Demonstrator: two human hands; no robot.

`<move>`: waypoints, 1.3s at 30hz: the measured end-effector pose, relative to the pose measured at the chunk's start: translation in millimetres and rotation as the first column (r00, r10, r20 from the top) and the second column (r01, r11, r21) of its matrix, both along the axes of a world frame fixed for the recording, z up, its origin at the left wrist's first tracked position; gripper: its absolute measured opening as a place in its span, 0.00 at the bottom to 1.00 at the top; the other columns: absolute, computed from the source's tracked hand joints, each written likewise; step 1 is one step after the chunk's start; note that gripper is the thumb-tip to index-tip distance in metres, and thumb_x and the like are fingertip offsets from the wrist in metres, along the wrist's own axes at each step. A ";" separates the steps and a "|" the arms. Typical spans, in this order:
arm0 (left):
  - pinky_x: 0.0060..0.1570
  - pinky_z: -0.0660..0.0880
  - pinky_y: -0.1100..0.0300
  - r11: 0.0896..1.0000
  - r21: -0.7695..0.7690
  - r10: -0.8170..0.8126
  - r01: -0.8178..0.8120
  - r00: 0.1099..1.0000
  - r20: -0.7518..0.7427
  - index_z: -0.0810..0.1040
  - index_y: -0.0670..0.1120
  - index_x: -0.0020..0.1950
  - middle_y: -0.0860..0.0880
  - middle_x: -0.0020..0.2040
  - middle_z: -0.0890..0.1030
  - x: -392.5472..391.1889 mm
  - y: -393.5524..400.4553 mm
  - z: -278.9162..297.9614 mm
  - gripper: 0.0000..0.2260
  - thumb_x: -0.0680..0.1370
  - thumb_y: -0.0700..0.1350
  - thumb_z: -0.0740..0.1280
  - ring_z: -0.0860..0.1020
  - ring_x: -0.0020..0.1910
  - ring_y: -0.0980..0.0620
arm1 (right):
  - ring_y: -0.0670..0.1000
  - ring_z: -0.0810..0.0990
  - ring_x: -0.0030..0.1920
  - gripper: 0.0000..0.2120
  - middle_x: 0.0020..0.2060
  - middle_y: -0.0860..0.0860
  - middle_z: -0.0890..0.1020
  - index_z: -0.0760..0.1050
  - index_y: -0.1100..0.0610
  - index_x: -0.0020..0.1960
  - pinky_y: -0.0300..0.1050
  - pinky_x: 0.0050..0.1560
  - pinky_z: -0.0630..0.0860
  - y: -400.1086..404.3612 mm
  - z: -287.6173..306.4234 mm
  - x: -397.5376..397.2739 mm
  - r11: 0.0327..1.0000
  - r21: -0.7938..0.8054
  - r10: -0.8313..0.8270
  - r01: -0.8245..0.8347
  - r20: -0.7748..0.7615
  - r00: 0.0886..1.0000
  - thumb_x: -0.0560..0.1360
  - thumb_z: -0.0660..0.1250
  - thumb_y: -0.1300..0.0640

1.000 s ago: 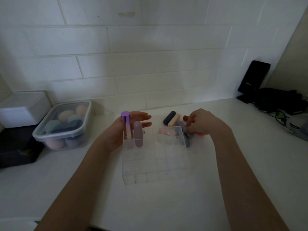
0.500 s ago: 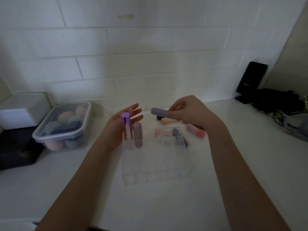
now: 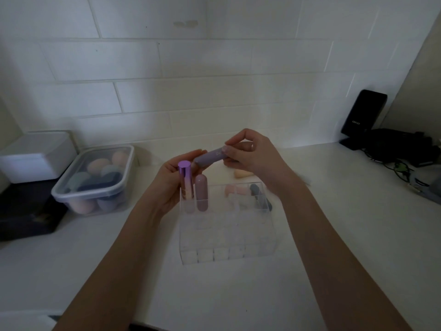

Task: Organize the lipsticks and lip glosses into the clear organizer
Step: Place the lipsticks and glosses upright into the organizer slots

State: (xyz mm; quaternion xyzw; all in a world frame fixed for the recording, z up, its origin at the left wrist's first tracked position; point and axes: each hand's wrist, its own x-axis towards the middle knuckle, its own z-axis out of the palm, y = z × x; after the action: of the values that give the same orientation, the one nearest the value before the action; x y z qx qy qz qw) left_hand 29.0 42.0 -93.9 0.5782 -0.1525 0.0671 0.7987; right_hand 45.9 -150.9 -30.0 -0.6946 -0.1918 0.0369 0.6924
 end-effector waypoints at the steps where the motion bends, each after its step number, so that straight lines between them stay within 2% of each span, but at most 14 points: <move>1: 0.44 0.80 0.66 1.000 0.000 -0.003 0.003 1.000 -0.002 0.85 0.52 0.45 0.54 0.46 0.86 -1.0 -0.1 0.5 0.15 0.60 0.47 0.80 0.83 0.47 0.56 | 0.49 0.83 0.37 0.06 0.39 0.59 0.82 0.75 0.64 0.48 0.40 0.43 0.83 -0.1 -0.4 -0.3 1.000 0.026 0.017 -0.017 -0.011 1.000 0.73 0.70 0.66; 3: 0.41 0.79 0.68 1.000 0.000 0.003 -0.003 1.000 -0.005 0.86 0.53 0.44 0.55 0.45 0.86 -1.1 0.9 0.2 0.11 0.66 0.40 0.74 0.83 0.45 0.58 | 0.49 0.83 0.39 0.05 0.40 0.58 0.82 0.75 0.64 0.48 0.40 0.45 0.82 -0.3 -0.6 -0.7 0.996 0.085 0.045 -0.042 -0.029 0.999 0.73 0.69 0.67; 7: 0.38 0.79 0.70 1.000 0.001 0.017 -0.017 0.999 -0.050 0.86 0.53 0.43 0.55 0.42 0.86 0.8 1.4 -0.4 0.22 0.75 0.31 0.58 0.83 0.40 0.60 | 0.50 0.83 0.43 0.06 0.42 0.61 0.83 0.77 0.65 0.50 0.43 0.48 0.82 1.2 0.2 -2.1 0.991 0.136 0.010 -0.011 0.012 1.000 0.74 0.69 0.66; 9: 0.31 0.77 0.71 1.000 -0.006 0.017 -0.017 0.998 -0.057 0.86 0.52 0.41 0.54 0.38 0.86 0.5 1.1 -0.4 0.19 0.75 0.34 0.59 0.82 0.33 0.61 | 0.49 0.84 0.42 0.06 0.42 0.61 0.83 0.78 0.65 0.51 0.42 0.47 0.82 2.2 1.1 -2.6 0.989 0.148 -0.031 0.023 0.052 0.998 0.74 0.69 0.66; 11: 0.30 0.77 0.71 0.998 -0.017 0.055 -0.056 0.997 -0.053 0.86 0.53 0.40 0.54 0.37 0.86 0.8 1.7 -0.2 0.16 0.73 0.37 0.62 0.82 0.32 0.60 | 0.48 0.84 0.41 0.06 0.40 0.59 0.83 0.79 0.66 0.51 0.41 0.47 0.82 1.3 3.4 -3.2 0.990 0.141 -0.024 0.013 0.080 0.996 0.74 0.68 0.67; 13: 0.36 0.78 0.69 0.997 -0.042 0.065 -0.066 0.997 -0.039 0.86 0.52 0.40 0.54 0.40 0.86 3.1 4.8 -2.3 0.13 0.70 0.38 0.64 0.84 0.39 0.59 | 0.48 0.84 0.40 0.06 0.39 0.58 0.83 0.79 0.64 0.49 0.40 0.45 0.82 -2.1 8.1 -3.9 0.999 0.027 0.019 -0.023 0.140 0.990 0.72 0.70 0.68; 16: 0.41 0.79 0.66 0.997 -0.053 0.050 -0.053 0.997 -0.065 0.86 0.52 0.43 0.54 0.44 0.86 6.7 11.0 -5.9 0.20 0.75 0.31 0.59 0.84 0.45 0.56 | 0.52 0.84 0.42 0.08 0.40 0.54 0.85 0.80 0.58 0.48 0.42 0.44 0.80 -6.9 16.2 -5.6 0.959 -0.281 0.046 0.040 0.293 0.955 0.69 0.73 0.64; 19: 0.42 0.79 0.66 0.997 -0.045 0.051 -0.055 0.996 -0.079 0.86 0.52 0.45 0.54 0.46 0.86 6.9 14.4 -7.4 0.24 0.77 0.29 0.55 0.84 0.46 0.56 | 0.50 0.83 0.43 0.08 0.40 0.52 0.85 0.80 0.57 0.45 0.41 0.48 0.78 -10.3 25.3 -7.5 0.930 -0.362 0.095 0.058 0.391 0.915 0.68 0.75 0.63; 22: 0.42 0.79 0.65 0.997 -0.049 0.052 -0.055 0.996 -0.066 0.85 0.52 0.46 0.54 0.46 0.86 6.6 13.0 -6.6 0.20 0.75 0.31 0.59 0.84 0.46 0.55 | 0.43 0.82 0.42 0.07 0.40 0.49 0.85 0.79 0.57 0.42 0.36 0.48 0.77 -12.2 31.1 -10.5 0.897 -0.439 0.160 0.059 0.446 0.881 0.67 0.75 0.63; 28: 0.42 0.79 0.66 0.999 -0.004 0.048 -0.049 0.998 -0.050 0.85 0.52 0.47 0.54 0.47 0.86 6.5 9.9 -7.6 0.14 0.68 0.38 0.65 0.83 0.47 0.56 | 0.42 0.79 0.39 0.07 0.39 0.49 0.83 0.78 0.64 0.40 0.44 0.47 0.79 -0.5 26.5 -16.5 0.819 -0.571 0.316 -0.049 0.379 0.870 0.66 0.75 0.65; 31: 0.44 0.79 0.65 0.999 -0.005 0.044 -0.044 0.998 -0.051 0.85 0.53 0.48 0.54 0.47 0.86 6.2 10.2 -7.4 0.14 0.69 0.39 0.65 0.83 0.47 0.56 | 0.50 0.82 0.43 0.05 0.42 0.51 0.84 0.80 0.61 0.41 0.46 0.49 0.78 2.5 24.6 -18.3 0.746 -0.657 0.387 -0.103 0.303 0.871 0.68 0.75 0.62; 34: 0.44 0.79 0.65 0.999 -0.002 0.040 -0.040 0.998 -0.058 0.85 0.53 0.48 0.54 0.47 0.86 5.7 9.8 -6.8 0.14 0.69 0.39 0.65 0.83 0.47 0.55 | 0.51 0.82 0.45 0.05 0.43 0.50 0.85 0.83 0.54 0.44 0.48 0.46 0.78 -6.0 25.3 -14.1 0.740 -0.664 0.354 -0.102 0.257 0.899 0.71 0.72 0.54; 37: 0.43 0.79 0.66 0.999 0.014 0.037 -0.036 0.997 -0.069 0.85 0.52 0.47 0.54 0.47 0.86 5.1 8.9 -5.8 0.14 0.69 0.38 0.65 0.84 0.45 0.56 | 0.41 0.80 0.37 0.03 0.39 0.45 0.83 0.83 0.49 0.45 0.34 0.38 0.74 -25.6 22.5 1.4 0.764 -0.645 0.203 0.030 0.284 0.937 0.73 0.70 0.52; 39: 0.42 0.79 0.66 0.999 0.034 0.034 -0.032 0.997 -0.075 0.85 0.52 0.47 0.54 0.46 0.86 4.8 7.4 -5.2 0.14 0.69 0.38 0.66 0.84 0.45 0.56 | 0.38 0.77 0.29 0.03 0.37 0.47 0.82 0.81 0.50 0.46 0.27 0.31 0.70 -40.9 13.3 14.7 0.715 -0.685 0.076 0.141 0.276 0.958 0.72 0.71 0.55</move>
State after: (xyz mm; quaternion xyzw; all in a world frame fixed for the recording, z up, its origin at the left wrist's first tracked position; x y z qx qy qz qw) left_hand 33.8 49.5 -99.2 0.5958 -0.1137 0.0558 0.7931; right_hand 60.6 -191.7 -16.7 -0.9052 -0.2487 -0.0060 0.3445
